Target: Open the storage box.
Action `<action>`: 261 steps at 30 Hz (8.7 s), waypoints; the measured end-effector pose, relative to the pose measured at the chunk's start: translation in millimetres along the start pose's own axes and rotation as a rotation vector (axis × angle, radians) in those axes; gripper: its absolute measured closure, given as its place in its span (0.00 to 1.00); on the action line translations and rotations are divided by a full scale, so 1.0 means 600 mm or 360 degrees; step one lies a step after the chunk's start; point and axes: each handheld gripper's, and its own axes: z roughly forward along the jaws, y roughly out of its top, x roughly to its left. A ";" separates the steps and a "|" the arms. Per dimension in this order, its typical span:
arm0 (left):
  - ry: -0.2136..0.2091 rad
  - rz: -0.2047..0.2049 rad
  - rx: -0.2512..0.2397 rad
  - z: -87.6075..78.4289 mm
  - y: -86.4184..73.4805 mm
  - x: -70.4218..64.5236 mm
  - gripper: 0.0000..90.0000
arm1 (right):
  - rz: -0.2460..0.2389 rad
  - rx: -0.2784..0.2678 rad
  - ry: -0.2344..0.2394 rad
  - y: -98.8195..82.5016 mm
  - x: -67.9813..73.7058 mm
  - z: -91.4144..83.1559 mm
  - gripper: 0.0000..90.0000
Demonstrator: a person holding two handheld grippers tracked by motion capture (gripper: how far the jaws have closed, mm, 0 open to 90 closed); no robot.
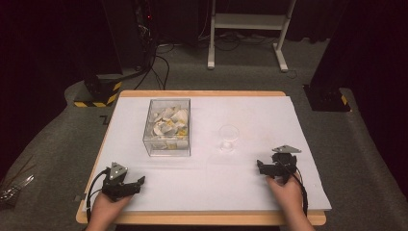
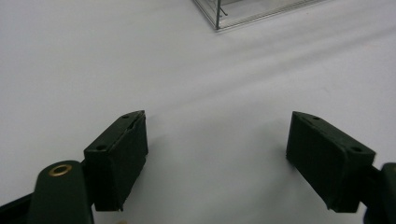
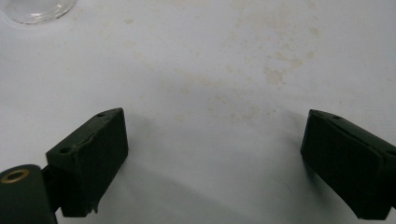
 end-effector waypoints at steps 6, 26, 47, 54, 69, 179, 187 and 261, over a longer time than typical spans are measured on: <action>0.0006 -0.0005 -0.0002 0.000 0.000 0.000 0.24 | -0.0016 -0.0009 -0.0011 -0.001 0.001 0.000 0.08; 0.0026 -0.0041 0.0023 0.003 0.005 -0.005 0.20 | -0.0008 0.0000 -0.0011 0.001 0.001 -0.001 0.09; -0.0071 -0.0015 -0.0001 0.012 0.049 -0.008 0.21 | -0.0125 -0.0028 0.0048 -0.011 0.053 -0.028 0.12; -0.0091 0.0014 -0.0062 0.010 0.075 -0.020 0.21 | -0.0084 -0.0011 0.0065 -0.018 0.049 -0.019 0.10; -0.0124 0.0052 -0.0118 0.016 0.105 -0.042 0.21 | -0.0078 -0.0018 0.0066 -0.019 0.049 -0.019 0.10; -0.0240 0.0012 -0.0301 0.065 0.174 -0.092 0.28 | -0.0070 -0.0015 0.0068 -0.019 0.050 -0.019 0.11; -0.0242 0.0013 -0.0312 0.063 0.170 -0.093 0.29 | -0.0071 -0.0015 0.0068 -0.019 0.050 -0.019 0.11; -0.0258 0.0024 -0.0407 0.005 0.102 -0.114 0.41 | -0.0075 -0.0021 0.0063 -0.020 0.050 -0.020 0.11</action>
